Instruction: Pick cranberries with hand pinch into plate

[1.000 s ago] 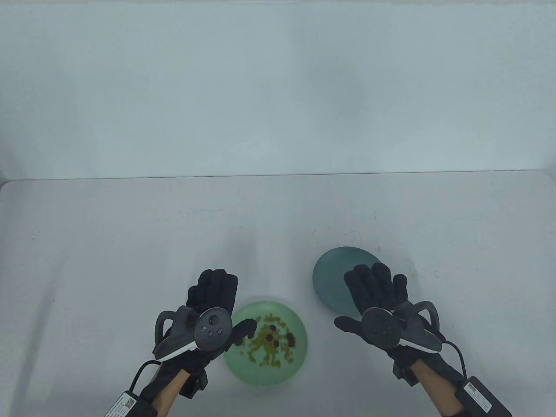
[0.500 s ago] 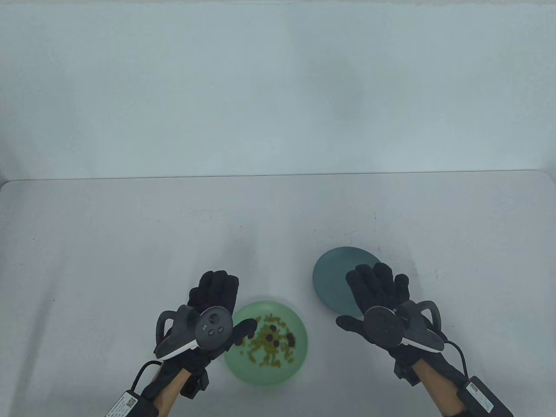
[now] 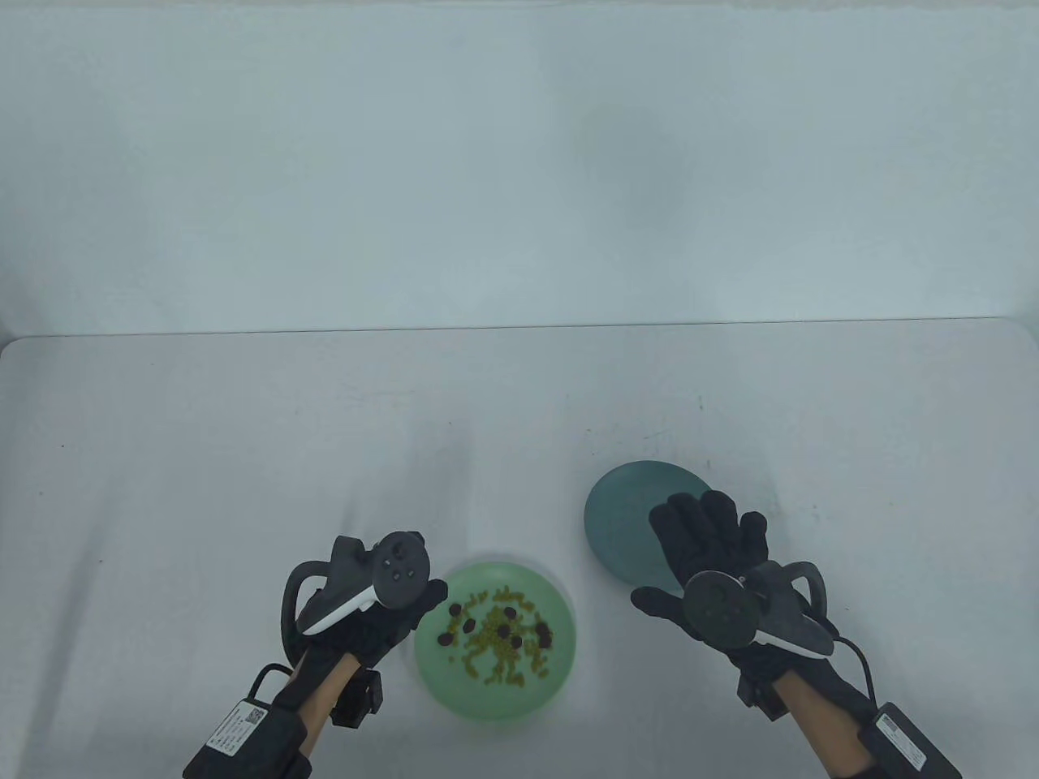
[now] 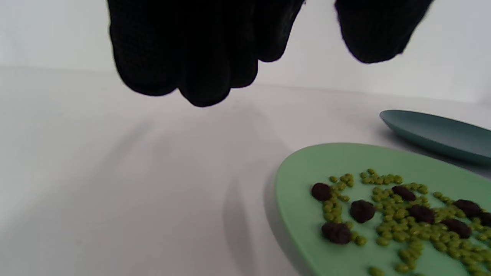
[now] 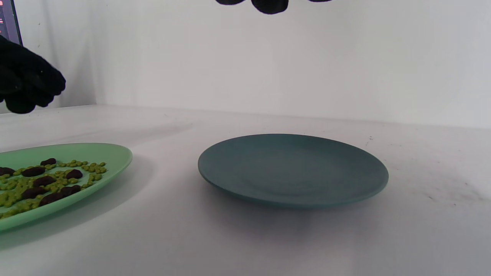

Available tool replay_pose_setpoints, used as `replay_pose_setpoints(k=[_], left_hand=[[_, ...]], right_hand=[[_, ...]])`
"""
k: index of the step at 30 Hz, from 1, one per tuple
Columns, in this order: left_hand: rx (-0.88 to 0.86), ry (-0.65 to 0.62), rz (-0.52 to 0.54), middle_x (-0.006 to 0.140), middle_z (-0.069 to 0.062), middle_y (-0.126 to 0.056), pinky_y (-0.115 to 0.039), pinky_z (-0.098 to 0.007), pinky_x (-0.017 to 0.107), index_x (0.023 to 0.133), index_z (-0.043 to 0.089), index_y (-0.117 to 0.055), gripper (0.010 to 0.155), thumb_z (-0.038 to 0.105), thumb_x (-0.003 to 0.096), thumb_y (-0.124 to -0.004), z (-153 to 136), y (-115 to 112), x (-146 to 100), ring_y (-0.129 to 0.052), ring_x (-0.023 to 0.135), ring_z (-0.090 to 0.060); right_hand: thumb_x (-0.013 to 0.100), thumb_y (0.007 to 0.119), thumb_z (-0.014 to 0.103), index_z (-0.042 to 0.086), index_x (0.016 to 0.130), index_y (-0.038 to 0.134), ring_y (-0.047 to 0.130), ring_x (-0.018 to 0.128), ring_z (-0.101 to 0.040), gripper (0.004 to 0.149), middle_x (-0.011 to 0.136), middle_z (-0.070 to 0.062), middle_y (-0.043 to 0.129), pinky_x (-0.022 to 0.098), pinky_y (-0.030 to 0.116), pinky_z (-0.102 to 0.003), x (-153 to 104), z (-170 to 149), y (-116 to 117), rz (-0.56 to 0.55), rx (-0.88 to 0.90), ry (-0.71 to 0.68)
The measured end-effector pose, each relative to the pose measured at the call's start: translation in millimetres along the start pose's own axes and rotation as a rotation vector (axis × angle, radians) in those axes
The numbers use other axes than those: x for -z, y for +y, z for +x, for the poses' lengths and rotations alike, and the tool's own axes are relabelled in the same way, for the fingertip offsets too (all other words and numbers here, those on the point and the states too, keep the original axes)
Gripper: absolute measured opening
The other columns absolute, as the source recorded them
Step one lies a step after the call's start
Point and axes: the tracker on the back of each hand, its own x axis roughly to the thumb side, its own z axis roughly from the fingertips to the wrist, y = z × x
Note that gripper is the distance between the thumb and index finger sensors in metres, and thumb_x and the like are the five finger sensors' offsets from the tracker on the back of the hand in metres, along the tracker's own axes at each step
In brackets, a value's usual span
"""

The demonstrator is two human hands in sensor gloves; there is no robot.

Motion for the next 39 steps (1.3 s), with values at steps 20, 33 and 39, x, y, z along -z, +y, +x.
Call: replay_pose_setpoints(k=[20,33,39], left_hand=[[0.084,0.151,-0.226,0.094,-0.010,-0.078,-0.086,-0.040,0.048,0.103,0.014,-0.069,0.057,0.044,0.0556,-0.077,11.7,-46.0,42.1,-0.096,0.064,-0.025],[-0.193,0.228,-0.295,0.086,-0.008,-0.081,-0.088,-0.035,0.046,0.097,0.016,-0.070,0.046,0.035,0.0553,-0.078,-0.2,-47.4,42.9,-0.099,0.057,-0.020],[-0.387,0.238,-0.290,0.080,-0.006,-0.090,-0.091,-0.034,0.043,0.097,0.017,-0.069,0.044,0.032,0.0561,-0.076,-12.0,-46.6,41.2,-0.107,0.054,-0.018]], right_hand=[[0.051,0.044,0.071,0.012,0.120,0.031,0.037,0.112,-0.057,0.092,0.125,-0.020,0.036,0.072,0.036,-0.076,-0.5,-2.2,-0.4,0.003,0.002,0.009],[0.051,0.045,0.071,0.012,0.120,0.032,0.037,0.112,-0.057,0.092,0.125,-0.020,0.036,0.072,0.036,-0.076,-0.5,-3.3,-0.4,0.000,0.005,0.012],[0.051,0.045,0.071,0.012,0.120,0.032,0.038,0.111,-0.057,0.092,0.125,-0.020,0.036,0.072,0.036,-0.076,-0.6,-3.4,-0.2,0.002,0.001,0.013]])
